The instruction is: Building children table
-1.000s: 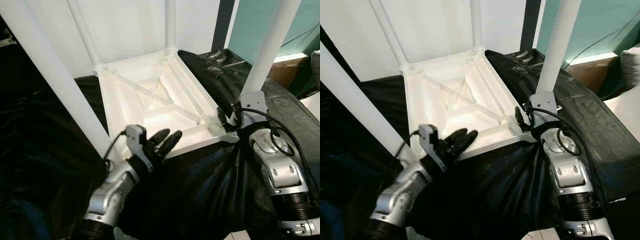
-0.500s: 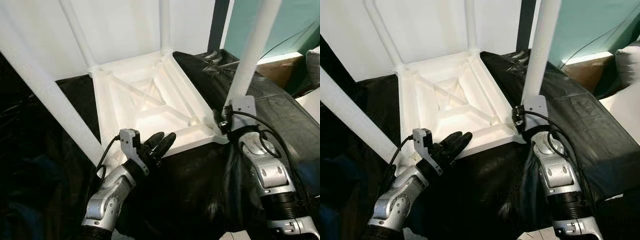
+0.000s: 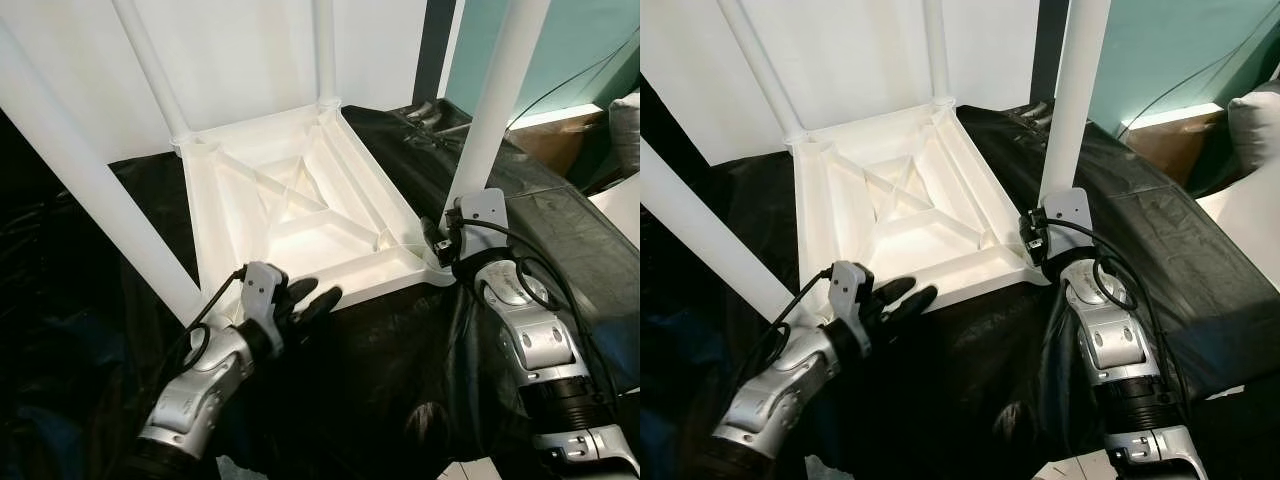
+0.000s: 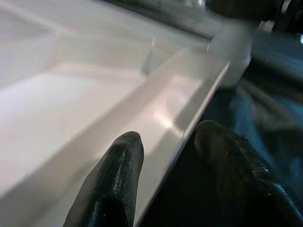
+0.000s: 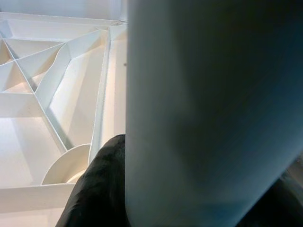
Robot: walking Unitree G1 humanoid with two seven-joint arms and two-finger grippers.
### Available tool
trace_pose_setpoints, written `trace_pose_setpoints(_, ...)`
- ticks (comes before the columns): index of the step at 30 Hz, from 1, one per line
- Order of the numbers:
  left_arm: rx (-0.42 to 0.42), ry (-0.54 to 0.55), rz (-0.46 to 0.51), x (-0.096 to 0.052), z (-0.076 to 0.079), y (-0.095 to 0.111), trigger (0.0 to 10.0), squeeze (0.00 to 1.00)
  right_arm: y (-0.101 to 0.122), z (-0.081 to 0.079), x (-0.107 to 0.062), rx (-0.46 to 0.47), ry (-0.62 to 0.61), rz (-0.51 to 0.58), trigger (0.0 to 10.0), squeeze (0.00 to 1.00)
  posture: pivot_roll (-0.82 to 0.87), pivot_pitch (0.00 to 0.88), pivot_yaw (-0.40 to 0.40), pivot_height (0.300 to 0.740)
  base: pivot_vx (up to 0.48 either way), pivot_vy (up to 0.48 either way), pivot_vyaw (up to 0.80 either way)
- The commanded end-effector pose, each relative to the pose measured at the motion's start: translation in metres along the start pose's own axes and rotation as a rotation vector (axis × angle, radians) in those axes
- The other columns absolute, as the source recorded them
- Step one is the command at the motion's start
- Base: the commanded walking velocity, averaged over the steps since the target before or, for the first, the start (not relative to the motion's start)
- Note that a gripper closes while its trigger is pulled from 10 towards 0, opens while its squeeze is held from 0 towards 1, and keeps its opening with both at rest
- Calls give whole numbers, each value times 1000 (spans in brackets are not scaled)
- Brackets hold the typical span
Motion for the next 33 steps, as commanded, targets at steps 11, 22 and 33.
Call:
trace_pose_setpoints(11, 120, -318, -99, 18, 30, -13, 10000, 0, -3, -29, -1, -33, 130, -13, 0, 0, -97, 42, 48, 740, 0, 0, 0)
trace_pose_setpoints(22, 245, -280, -292, 23, 24, -37, 10000, 0, -2, -31, -1, -33, 138, -10, 196, 0, -102, 42, 53, 740, 0, 0, 0)
trace_pose_setpoints(33, 293, -168, -493, 21, 2, -68, 10000, 0, 3, -33, -1, -31, 146, 2, 549, 0, -104, 43, 53, 740, 0, 0, 0)
Point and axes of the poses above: a point about 5 cm out from each wrist's last joint towards the gripper, its own x axis pointing out of the wrist towards the gripper, its own y axis along the axis of the wrist's last joint, z = x × y, the point moved 4 cm from there along x, pointing out of the wrist towards the gripper
